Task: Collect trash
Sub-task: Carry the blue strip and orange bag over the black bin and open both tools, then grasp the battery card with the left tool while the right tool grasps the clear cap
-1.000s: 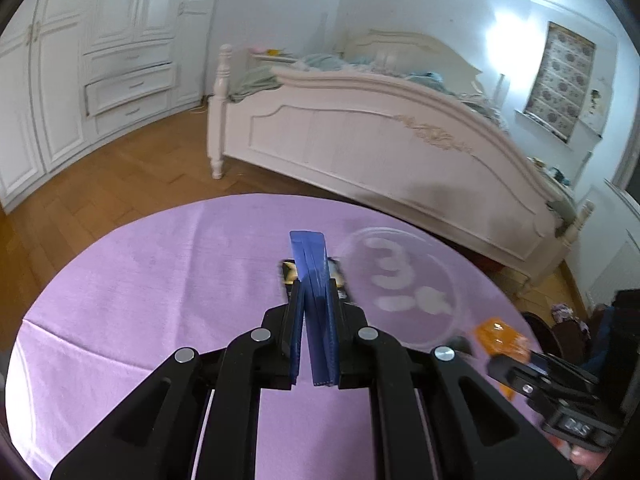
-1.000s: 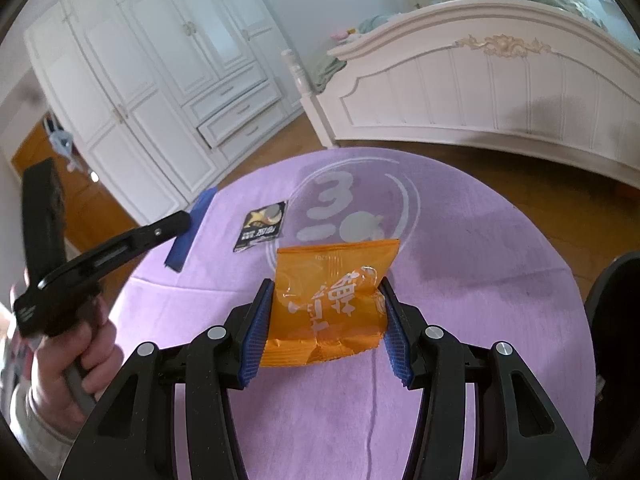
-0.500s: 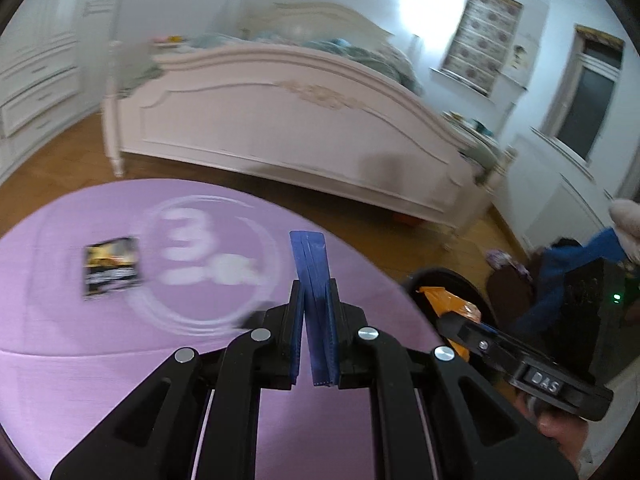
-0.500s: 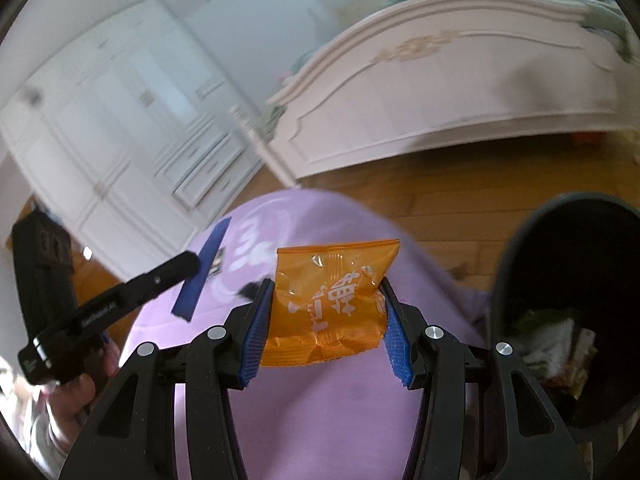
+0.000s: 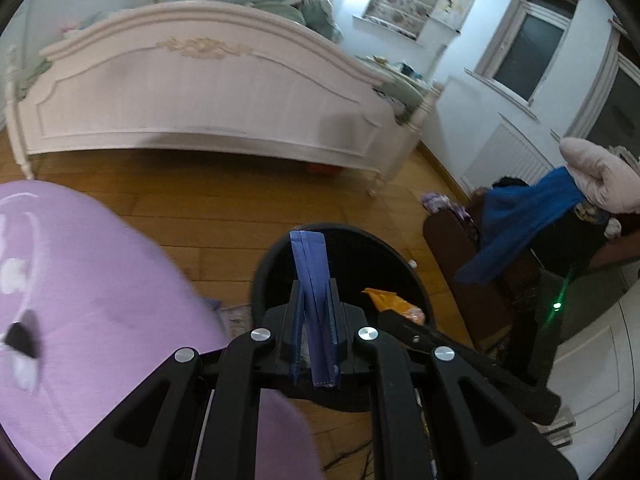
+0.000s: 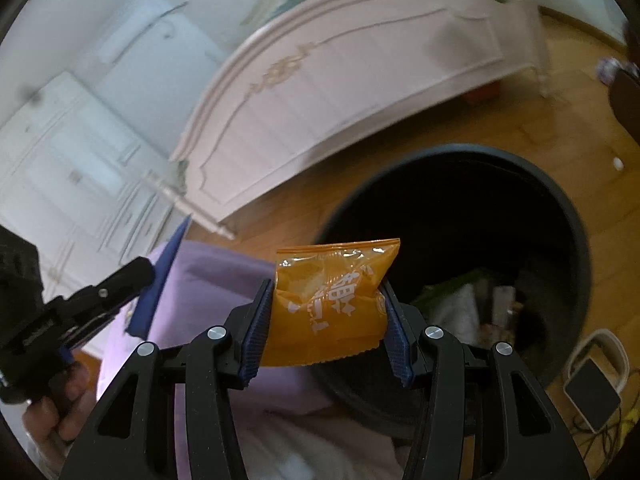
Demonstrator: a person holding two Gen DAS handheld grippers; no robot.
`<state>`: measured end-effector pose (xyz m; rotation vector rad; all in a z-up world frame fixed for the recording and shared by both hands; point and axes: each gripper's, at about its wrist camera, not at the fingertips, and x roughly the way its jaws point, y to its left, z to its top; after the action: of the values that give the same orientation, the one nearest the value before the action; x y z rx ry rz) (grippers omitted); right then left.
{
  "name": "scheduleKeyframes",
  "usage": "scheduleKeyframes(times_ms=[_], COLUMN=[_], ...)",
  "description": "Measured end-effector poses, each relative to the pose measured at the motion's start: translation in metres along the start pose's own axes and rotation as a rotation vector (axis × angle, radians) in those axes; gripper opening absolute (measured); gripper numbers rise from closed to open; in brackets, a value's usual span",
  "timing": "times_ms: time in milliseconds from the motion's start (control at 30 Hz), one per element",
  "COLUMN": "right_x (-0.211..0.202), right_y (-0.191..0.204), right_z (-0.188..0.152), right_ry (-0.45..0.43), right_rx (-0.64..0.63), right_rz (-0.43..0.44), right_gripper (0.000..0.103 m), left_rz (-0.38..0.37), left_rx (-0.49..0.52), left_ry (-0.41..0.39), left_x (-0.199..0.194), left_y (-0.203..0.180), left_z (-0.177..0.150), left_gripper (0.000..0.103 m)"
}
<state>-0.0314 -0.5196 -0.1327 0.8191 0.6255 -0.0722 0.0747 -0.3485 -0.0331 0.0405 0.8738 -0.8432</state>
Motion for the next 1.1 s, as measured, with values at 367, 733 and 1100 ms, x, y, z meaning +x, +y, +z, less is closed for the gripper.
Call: scheduleKeyframes(times_ms=[367,733,1100], right_x=[-0.002,0.0,-0.003], right_y=[-0.058,-0.08,-0.076], right_z=[-0.011,-0.022,-0.021], right_ry=[0.008,0.034,0.044], right_rx=[0.087,0.122,0.151], right_rz=[-0.026,-0.038,-0.065], right_gripper=[0.051,0.051,0.079], left_rz=[-0.017,-0.002,-0.009], left_rx=[0.067,0.085,0.113], left_ry=[0.081,0.125,0.095], left_x=[0.042,0.061,0.051], left_y=[-0.038,-0.046,-0.052], left_z=[-0.007,-0.013,-0.015], left_gripper=[0.012,0.012,0.074])
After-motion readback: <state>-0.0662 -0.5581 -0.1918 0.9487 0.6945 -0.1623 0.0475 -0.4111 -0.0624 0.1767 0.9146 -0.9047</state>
